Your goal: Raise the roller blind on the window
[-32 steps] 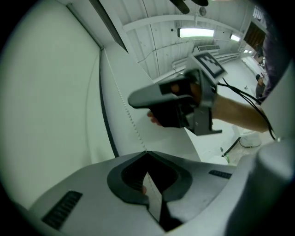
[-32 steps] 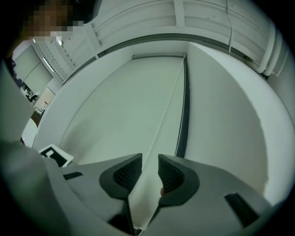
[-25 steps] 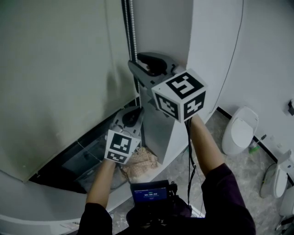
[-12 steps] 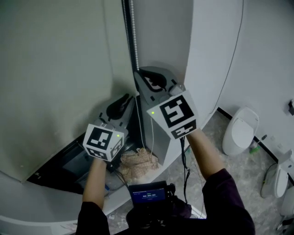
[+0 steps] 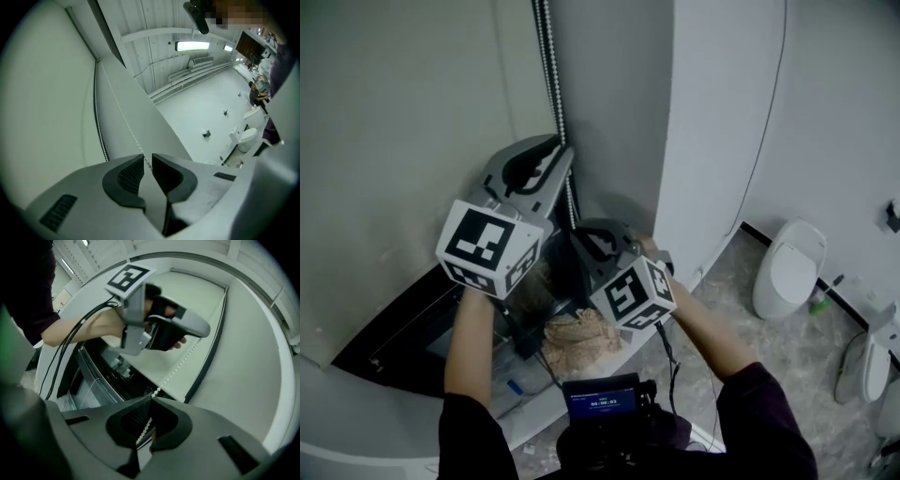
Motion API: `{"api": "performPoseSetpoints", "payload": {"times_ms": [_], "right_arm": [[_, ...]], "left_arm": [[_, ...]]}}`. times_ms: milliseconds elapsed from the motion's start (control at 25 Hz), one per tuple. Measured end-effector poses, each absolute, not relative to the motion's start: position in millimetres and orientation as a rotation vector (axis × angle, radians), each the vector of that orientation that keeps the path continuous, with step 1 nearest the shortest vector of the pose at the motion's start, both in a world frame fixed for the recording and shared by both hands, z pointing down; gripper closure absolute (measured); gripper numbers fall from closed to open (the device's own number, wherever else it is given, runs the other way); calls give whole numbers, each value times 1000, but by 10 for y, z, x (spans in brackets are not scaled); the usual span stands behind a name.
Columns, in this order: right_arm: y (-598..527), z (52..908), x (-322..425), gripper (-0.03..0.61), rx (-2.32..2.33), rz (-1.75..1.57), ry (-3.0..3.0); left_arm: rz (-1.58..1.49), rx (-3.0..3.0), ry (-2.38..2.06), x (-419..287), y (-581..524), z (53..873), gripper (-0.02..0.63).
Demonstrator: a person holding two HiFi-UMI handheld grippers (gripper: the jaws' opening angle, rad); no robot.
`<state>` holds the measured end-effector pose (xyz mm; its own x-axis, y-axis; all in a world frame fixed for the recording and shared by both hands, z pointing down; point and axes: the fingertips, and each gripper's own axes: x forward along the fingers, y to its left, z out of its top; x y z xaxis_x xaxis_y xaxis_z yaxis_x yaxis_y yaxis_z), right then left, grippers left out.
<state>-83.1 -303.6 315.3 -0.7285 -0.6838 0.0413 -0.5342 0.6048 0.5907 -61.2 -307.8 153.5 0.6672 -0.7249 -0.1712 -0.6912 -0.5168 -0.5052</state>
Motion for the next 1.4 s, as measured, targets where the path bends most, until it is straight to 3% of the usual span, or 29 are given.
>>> {"api": "performPoseSetpoints", "payload": {"times_ms": [160, 480, 760, 960, 1120, 1400], "right_arm": [[-3032, 3267, -706, 569, 999, -769, -2586], [-2858, 3208, -722, 569, 984, -678, -2752], [-2856, 3037, -544, 568, 943, -349, -2984], [-2783, 2444, -384, 560, 901, -207, -3210], [-2857, 1857, -409, 514, 851, -204, -3255], [-2955, 517, -513, 511, 982, -501, -3230]], "left_arm": [[-177, -2383, 1049, -467, -3163, 1570, 597], [-14, -2598, 1082, -444, -3233, 1428, 592], [83, -2398, 1235, -805, -3180, 1452, 597], [15, -2472, 1244, -847, -3264, 1889, 597], [-45, -2574, 1227, -765, -3325, 2425, 597], [-79, -2691, 1180, -589, -3223, 3036, 598]]}}
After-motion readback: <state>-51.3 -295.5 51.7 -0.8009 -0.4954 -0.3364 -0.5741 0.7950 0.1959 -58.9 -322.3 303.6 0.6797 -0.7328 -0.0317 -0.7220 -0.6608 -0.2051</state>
